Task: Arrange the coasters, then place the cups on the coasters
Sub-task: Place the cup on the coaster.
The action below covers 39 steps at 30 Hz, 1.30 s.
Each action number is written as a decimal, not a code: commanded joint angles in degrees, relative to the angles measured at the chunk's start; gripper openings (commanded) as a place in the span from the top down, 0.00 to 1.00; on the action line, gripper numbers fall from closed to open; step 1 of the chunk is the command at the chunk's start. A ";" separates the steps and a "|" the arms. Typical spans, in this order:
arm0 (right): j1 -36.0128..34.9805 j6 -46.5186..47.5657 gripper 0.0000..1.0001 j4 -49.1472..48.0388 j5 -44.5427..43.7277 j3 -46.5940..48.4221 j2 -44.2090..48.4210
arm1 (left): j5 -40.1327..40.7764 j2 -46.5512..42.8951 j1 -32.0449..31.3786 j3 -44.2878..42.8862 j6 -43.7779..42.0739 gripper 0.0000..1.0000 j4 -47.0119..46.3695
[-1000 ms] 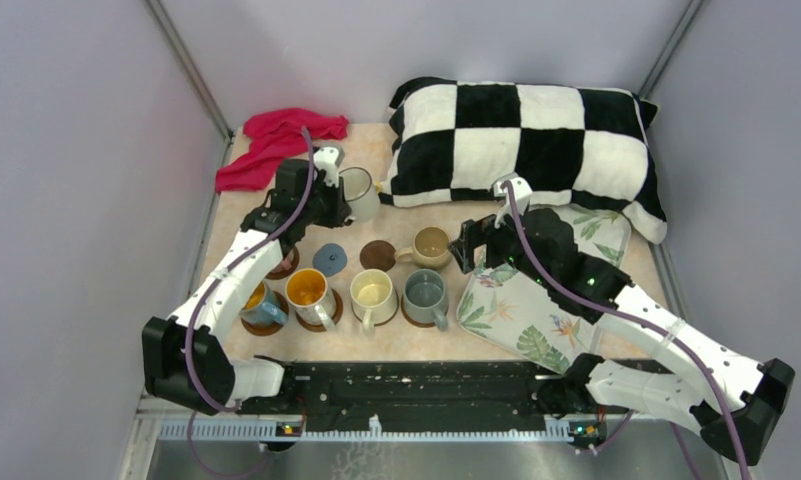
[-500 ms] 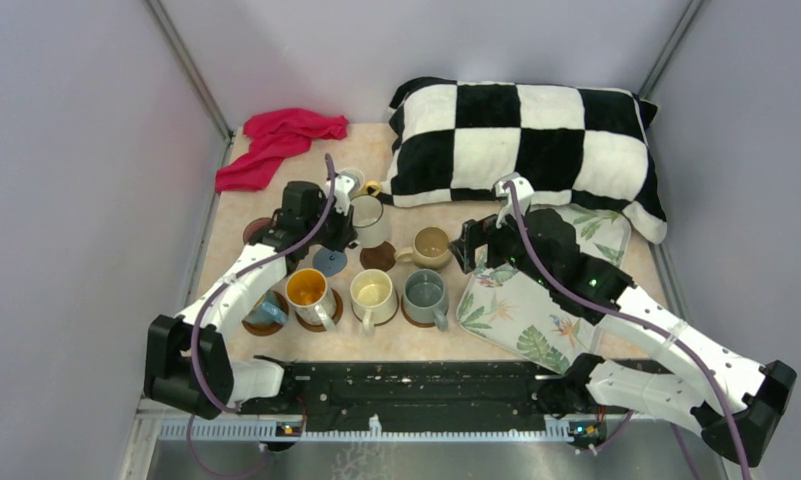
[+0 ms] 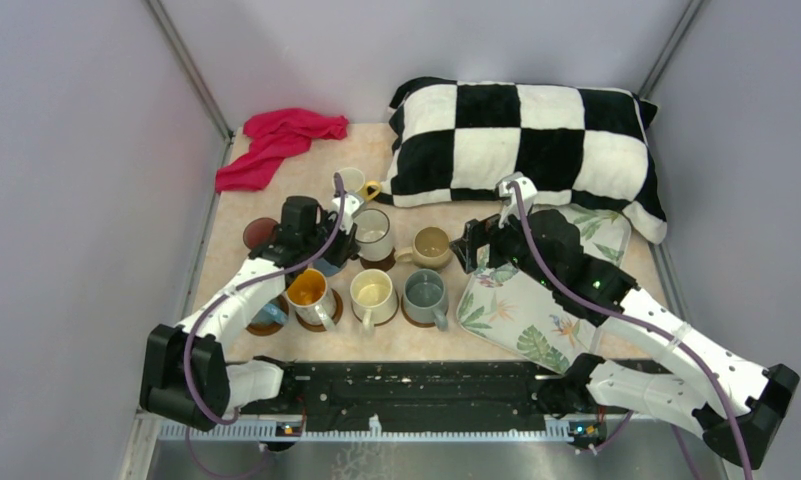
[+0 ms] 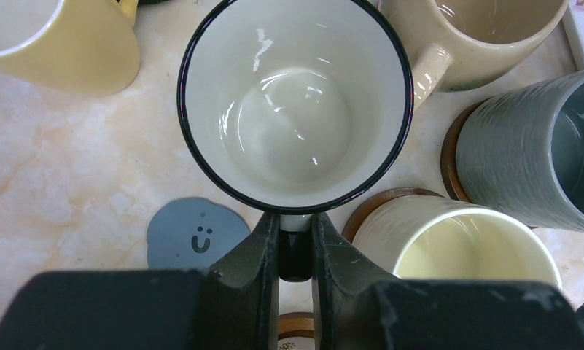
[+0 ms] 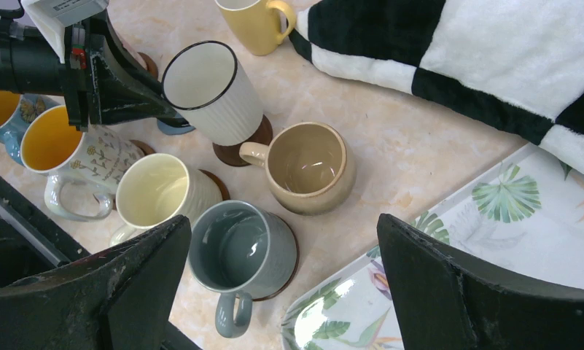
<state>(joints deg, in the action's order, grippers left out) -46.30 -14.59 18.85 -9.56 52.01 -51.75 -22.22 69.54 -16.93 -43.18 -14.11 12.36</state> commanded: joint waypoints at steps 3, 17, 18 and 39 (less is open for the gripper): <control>0.51 -0.18 0.01 -1.89 -0.34 0.75 1.04 | -4.15 -0.94 -0.12 -0.89 -3.77 1.00 -8.15; 0.51 -0.22 0.01 -2.05 -0.24 0.55 1.06 | -4.06 1.70 -0.12 -0.52 -5.27 1.00 -8.04; 0.51 -0.18 0.01 -2.06 -0.28 0.54 1.04 | -4.02 1.79 -0.12 -0.45 -5.27 1.00 -8.01; 0.51 -0.21 0.01 -2.17 -0.37 0.24 1.48 | -3.67 4.42 -0.21 -0.77 -5.77 1.00 -7.13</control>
<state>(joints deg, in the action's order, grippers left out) -46.30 -14.59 18.85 -9.56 52.01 -51.72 -23.16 74.02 -16.93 -42.68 -18.81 11.97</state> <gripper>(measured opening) 0.988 0.220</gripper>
